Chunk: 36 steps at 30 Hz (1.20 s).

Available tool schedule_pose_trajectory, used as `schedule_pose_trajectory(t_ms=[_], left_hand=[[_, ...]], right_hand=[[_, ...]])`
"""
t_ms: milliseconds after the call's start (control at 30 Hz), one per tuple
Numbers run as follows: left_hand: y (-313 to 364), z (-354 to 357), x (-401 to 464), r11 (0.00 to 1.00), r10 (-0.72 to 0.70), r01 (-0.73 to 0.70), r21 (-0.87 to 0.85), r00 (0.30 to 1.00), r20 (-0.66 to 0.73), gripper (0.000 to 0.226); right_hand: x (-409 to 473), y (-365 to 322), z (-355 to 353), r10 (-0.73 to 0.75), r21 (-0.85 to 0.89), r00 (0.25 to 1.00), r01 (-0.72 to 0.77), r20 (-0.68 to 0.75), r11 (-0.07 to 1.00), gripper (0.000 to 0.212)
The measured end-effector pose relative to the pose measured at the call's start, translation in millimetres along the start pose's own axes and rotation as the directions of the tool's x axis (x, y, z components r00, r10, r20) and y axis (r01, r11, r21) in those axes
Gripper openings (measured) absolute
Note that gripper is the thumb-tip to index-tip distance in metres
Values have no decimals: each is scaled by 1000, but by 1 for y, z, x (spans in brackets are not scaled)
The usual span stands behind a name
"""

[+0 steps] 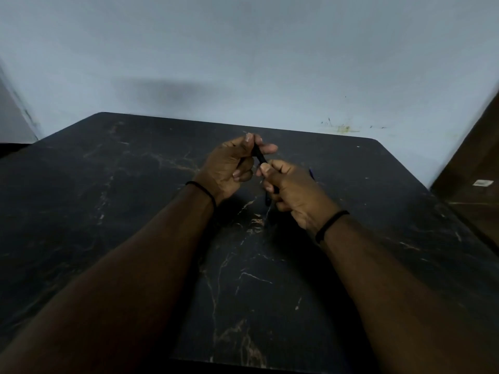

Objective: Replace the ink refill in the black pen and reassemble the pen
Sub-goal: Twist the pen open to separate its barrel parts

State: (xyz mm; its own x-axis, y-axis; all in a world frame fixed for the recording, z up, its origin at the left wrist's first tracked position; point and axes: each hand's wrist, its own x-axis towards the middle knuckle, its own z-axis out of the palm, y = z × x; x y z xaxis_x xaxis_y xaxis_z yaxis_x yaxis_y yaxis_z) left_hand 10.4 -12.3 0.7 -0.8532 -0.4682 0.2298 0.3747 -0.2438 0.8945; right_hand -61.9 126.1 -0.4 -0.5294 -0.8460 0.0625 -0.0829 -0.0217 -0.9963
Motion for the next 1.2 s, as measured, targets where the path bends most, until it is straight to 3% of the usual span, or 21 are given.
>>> schedule_pose_trajectory(t_ms=[133, 267, 367, 433, 633, 767, 933, 1033, 1200], left_hand=[[-3, 0, 0, 1000, 16, -16, 16, 999, -30, 26], [-5, 0, -2, 998, 31, -27, 50, 996, -88, 25], [-5, 0, -3, 997, 42, -33, 72, 991, -129, 23], [-5, 0, -3, 995, 48, -34, 91, 987, -151, 23], [-6, 3, -3, 994, 38, -20, 112, 985, -170, 23], [-6, 2, -3, 993, 44, -23, 119, 983, -177, 23], [-8, -1, -2, 992, 57, -37, 118, 983, -172, 24], [-10, 0, -1, 991, 52, -32, 131, 987, -152, 25], [-8, -1, -2, 990, 53, -34, 134, 989, -140, 23]], right_hand=[[-1, 4, 1, -160, -199, 980, 134, -117, 971, 23], [2, 6, 1, -170, -236, 966, 122, -195, 964, 32], [4, 7, 3, -209, -301, 952, 137, -222, 944, 25], [5, 8, 2, -232, -298, 947, 160, -223, 941, 12], [1, 6, 3, -219, -250, 947, 159, -236, 955, 14], [1, 3, 3, -175, -313, 960, 102, -218, 944, 35], [3, 8, 0, -217, -272, 949, 152, -228, 950, 11], [5, 11, 0, -205, -233, 946, 146, -252, 961, 23], [4, 7, 1, -202, -310, 945, 117, -257, 943, 25]])
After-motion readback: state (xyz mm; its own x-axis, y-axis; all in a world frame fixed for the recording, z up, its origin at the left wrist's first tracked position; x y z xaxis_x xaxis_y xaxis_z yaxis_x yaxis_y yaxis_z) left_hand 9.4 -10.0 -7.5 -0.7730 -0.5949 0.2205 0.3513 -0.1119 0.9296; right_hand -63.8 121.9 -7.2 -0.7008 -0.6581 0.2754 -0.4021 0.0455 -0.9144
